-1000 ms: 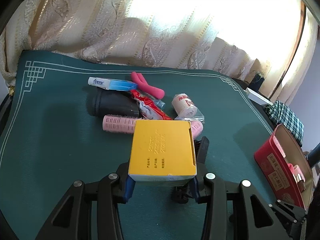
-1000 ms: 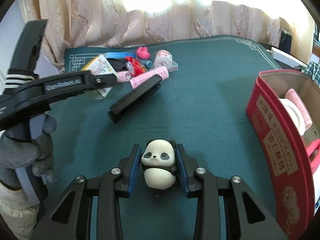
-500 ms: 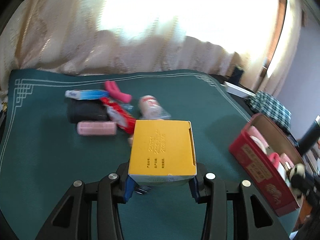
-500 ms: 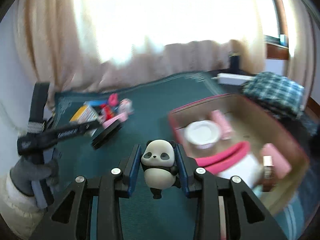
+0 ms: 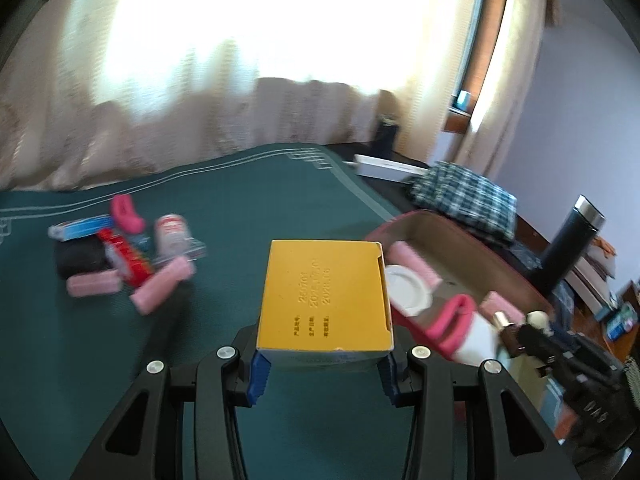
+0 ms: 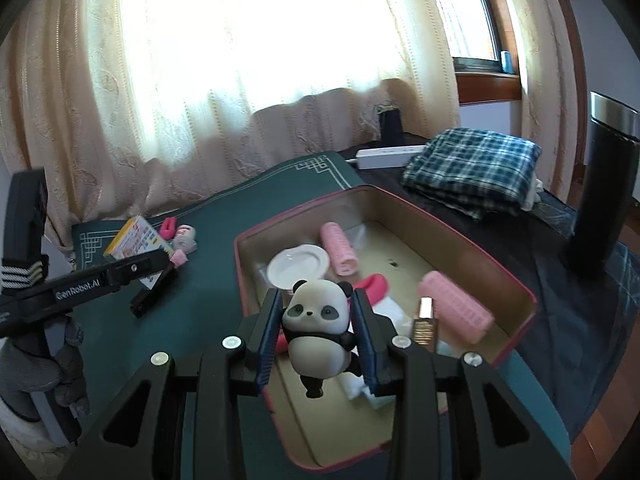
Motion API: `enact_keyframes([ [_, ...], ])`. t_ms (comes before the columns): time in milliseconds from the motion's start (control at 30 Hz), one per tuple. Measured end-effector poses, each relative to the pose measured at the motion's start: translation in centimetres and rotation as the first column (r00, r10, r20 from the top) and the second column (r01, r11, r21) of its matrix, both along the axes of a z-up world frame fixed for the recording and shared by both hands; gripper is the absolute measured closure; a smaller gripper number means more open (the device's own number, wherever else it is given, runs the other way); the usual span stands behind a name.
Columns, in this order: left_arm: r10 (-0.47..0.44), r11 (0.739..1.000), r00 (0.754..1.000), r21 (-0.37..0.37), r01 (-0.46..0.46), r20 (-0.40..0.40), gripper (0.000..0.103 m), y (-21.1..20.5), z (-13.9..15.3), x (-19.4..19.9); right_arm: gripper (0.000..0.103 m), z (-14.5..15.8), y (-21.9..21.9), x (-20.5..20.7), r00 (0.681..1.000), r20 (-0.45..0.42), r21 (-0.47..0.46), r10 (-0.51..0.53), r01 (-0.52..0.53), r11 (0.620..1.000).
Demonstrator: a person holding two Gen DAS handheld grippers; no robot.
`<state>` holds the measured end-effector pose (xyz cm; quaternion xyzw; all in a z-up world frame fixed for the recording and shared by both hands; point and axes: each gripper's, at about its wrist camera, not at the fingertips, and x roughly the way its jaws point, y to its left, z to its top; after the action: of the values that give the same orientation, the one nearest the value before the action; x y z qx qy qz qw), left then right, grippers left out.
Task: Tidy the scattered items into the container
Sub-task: 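Carry the yellow box and panda into the red tin and release them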
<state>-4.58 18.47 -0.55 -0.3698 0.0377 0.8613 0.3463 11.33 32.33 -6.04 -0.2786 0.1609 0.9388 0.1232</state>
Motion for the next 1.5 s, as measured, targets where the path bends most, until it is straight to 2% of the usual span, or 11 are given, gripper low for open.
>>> enact_keyframes([
  [400, -0.127, 0.992, 0.992, -0.003, 0.127, 0.023, 0.058, 7.9, -0.5, 1.7, 0.065, -1.1, 1.9, 0.9, 1.0, 0.02, -0.016, -0.019, 0.019, 1.0],
  [733, -0.19, 0.981, 0.981, -0.022, 0.191, 0.05, 0.058, 11.8, -1.9, 2.4, 0.065, -1.7, 2.8, 1.0, 0.999, 0.031, -0.024, -0.019, 0.02, 1.0],
  [900, -0.203, 0.978, 0.977, -0.022, 0.205, 0.069, 0.057, 12.2, -2.5, 2.4, 0.064, -1.6, 3.0, 1.1, 0.999, 0.03, -0.021, -0.039, 0.039, 0.999],
  [1033, -0.188, 0.981, 0.977, -0.019, 0.191, 0.098, 0.055, 11.8, -2.8, 1.9, 0.04, -1.5, 3.1, 1.1, 0.998, 0.023, -0.022, -0.059, 0.059, 0.998],
  [1067, -0.183, 0.983, 0.978, -0.014, 0.185, 0.098, 0.052, 11.6, -2.8, 1.9, 0.039, -1.4, 3.1, 1.1, 0.998, 0.022, -0.022, -0.061, 0.061, 0.998],
  [1133, -0.17, 0.985, 0.981, -0.002, 0.171, 0.093, 0.038, 11.2, -2.5, 1.7, 0.039, -1.3, 3.0, 1.1, 0.998, 0.022, -0.021, -0.062, 0.062, 0.998],
  [1167, -0.165, 0.986, 0.982, 0.006, 0.166, 0.091, 0.036, 11.0, -2.4, 1.7, 0.039, -1.2, 2.9, 1.2, 0.998, 0.021, -0.017, -0.063, 0.063, 0.998],
  [1500, -0.121, 0.992, 0.987, 0.05, 0.116, 0.109, 0.036, 9.0, -1.7, 0.9, 0.039, -0.6, 1.8, 1.1, 0.998, 0.017, -0.008, -0.064, 0.064, 0.998],
])
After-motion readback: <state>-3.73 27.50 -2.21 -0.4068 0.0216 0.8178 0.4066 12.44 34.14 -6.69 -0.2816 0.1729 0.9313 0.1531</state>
